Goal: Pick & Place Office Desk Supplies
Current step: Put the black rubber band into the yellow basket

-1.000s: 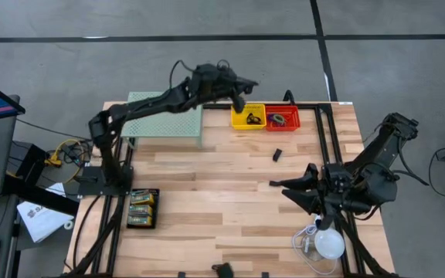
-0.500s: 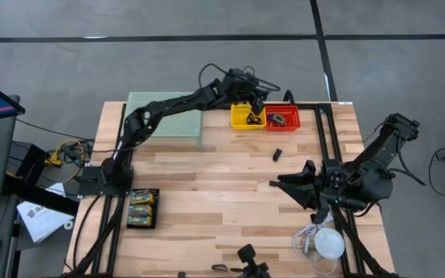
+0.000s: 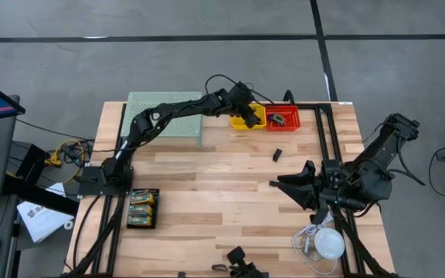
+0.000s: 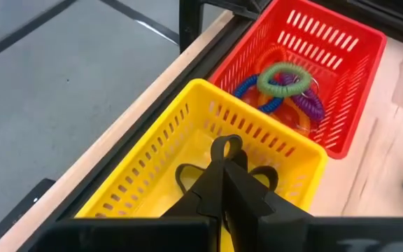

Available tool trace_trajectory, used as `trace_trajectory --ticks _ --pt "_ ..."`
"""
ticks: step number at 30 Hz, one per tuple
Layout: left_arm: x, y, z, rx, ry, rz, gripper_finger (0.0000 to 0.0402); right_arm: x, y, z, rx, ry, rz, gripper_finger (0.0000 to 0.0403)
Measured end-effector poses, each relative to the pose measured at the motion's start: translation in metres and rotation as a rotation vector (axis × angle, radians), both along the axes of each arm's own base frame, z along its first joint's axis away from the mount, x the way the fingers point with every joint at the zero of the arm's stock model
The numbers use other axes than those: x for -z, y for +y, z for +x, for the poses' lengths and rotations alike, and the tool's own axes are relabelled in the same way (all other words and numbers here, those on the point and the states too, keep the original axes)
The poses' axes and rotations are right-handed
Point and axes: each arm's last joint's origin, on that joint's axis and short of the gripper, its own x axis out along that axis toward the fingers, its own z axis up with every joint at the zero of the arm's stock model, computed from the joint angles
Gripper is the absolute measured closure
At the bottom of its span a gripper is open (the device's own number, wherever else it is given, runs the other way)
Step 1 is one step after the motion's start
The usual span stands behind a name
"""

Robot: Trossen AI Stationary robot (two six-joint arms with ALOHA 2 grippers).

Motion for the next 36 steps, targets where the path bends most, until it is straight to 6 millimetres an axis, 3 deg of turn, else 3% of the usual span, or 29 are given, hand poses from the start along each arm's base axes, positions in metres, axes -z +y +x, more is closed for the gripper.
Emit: trace_trajectory --ticks 13,17,25,29,32,36 --pt "0.003 0.006 -0.006 -0.063 0.009 -0.067 0.0392 0.000 0.000 0.000 0.000 0.002 -0.003 0.0260" --pt "0.003 0.006 -0.006 -0.052 0.003 -0.078 0.0345 0.000 0.000 0.000 0.000 0.002 -0.003 0.0260" --pt "0.003 0.006 -0.006 -0.062 0.007 -0.066 0.0205 0.000 0.000 0.000 -0.001 0.002 -0.002 0.0260" --pt "0.002 0.006 -0.005 -0.065 -0.001 -0.059 0.0165 0.000 0.000 0.000 0.000 0.002 -0.002 0.0260" --pt "-0.008 0.004 -0.004 -0.038 -0.045 -0.051 0.0157 0.000 0.000 0.000 0.018 0.005 0.001 0.0260" --pt "-0.058 -0.010 -0.006 0.112 -0.199 -0.031 0.0164 0.002 0.000 -0.003 0.087 0.026 0.005 0.0260"
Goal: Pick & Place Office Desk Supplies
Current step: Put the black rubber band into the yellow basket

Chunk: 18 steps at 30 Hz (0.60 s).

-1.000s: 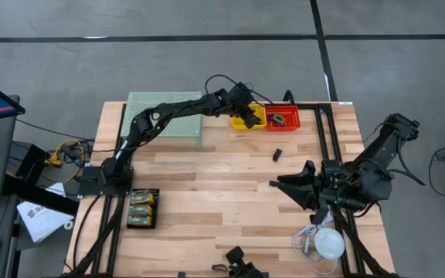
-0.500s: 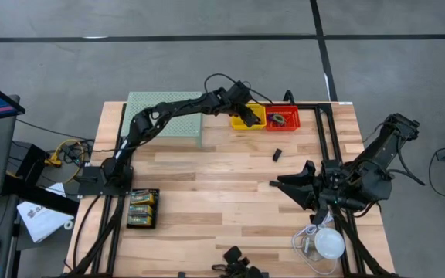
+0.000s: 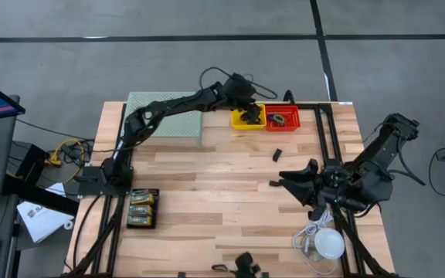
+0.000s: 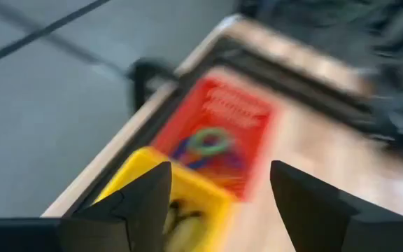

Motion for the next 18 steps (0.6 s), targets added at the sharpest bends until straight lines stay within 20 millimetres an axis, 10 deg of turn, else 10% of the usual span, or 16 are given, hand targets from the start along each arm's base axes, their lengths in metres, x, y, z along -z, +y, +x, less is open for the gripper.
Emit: trace_trajectory --ticks 11,18 --pt "-0.148 -0.151 -0.083 0.484 0.100 0.114 0.0191 0.045 -0.004 -0.008 -0.048 0.238 0.170 0.0260" --pt "-0.212 -0.234 -0.148 0.429 -0.029 0.139 0.0186 0.085 -0.016 -0.005 -0.134 0.653 0.346 0.0260"
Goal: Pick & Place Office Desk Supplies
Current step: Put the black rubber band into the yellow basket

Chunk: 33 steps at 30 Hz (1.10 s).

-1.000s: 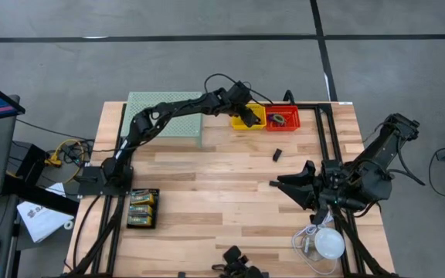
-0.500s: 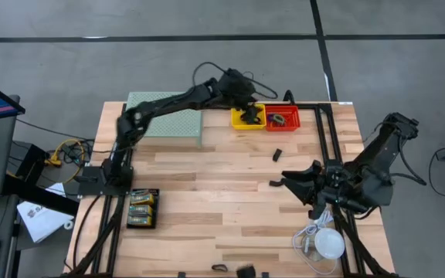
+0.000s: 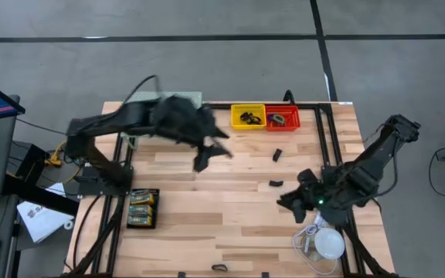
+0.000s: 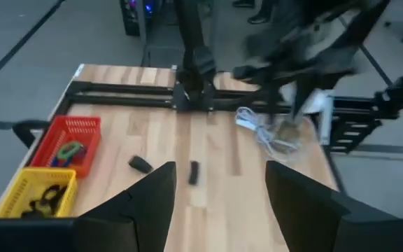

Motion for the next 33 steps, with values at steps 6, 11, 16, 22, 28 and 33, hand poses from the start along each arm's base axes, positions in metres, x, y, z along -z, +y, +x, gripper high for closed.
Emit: trace_trajectory --ticks 6,11,16,22,28,33 --pt "-0.010 -0.048 -0.037 -0.137 -0.027 0.018 0.0187 0.046 0.001 -0.017 0.090 0.430 0.235 0.0254" --pt "0.015 -0.065 -0.053 -0.267 -0.007 0.011 0.0182 0.078 -0.002 -0.019 0.272 0.441 0.353 0.0240" --pt "0.046 -0.066 -0.056 -0.399 -0.047 -0.074 0.0179 0.112 -0.021 -0.017 0.432 0.462 0.378 0.0237" --pt "0.061 -0.067 -0.053 -0.388 -0.228 -0.211 0.0183 0.149 -0.044 -0.011 0.532 0.426 0.422 0.0237" --pt "0.059 -0.066 -0.056 -0.379 -0.327 -0.273 0.0184 0.167 -0.063 -0.010 0.609 0.398 0.408 0.0237" --pt "0.057 -0.067 -0.056 -0.369 -0.350 -0.291 0.0184 0.167 -0.074 -0.006 0.642 0.381 0.361 0.0237"
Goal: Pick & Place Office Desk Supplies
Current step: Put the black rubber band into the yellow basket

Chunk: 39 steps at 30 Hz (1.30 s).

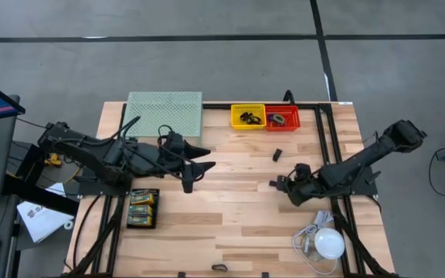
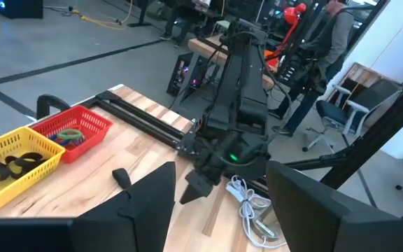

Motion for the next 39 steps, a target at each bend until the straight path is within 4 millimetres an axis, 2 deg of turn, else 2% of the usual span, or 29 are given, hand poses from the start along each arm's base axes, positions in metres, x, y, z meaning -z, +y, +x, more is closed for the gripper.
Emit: trace_trajectory --ticks 11,19,28,39 --pt "-0.001 0.000 0.000 0.001 -0.006 -0.002 0.0184 0.000 -0.019 0.009 -0.017 0.024 -0.023 0.0237" --pt "0.000 0.000 0.000 0.002 -0.005 0.000 0.0184 0.003 -0.024 0.012 -0.029 0.053 -0.017 0.0237" --pt "-0.001 -0.001 0.001 0.024 -0.009 0.007 0.0184 0.020 -0.021 0.031 -0.069 0.043 -0.004 0.0237" --pt "-0.001 -0.002 0.001 0.055 -0.009 -0.004 0.0184 0.032 -0.020 0.034 -0.069 0.104 -0.032 0.0241"
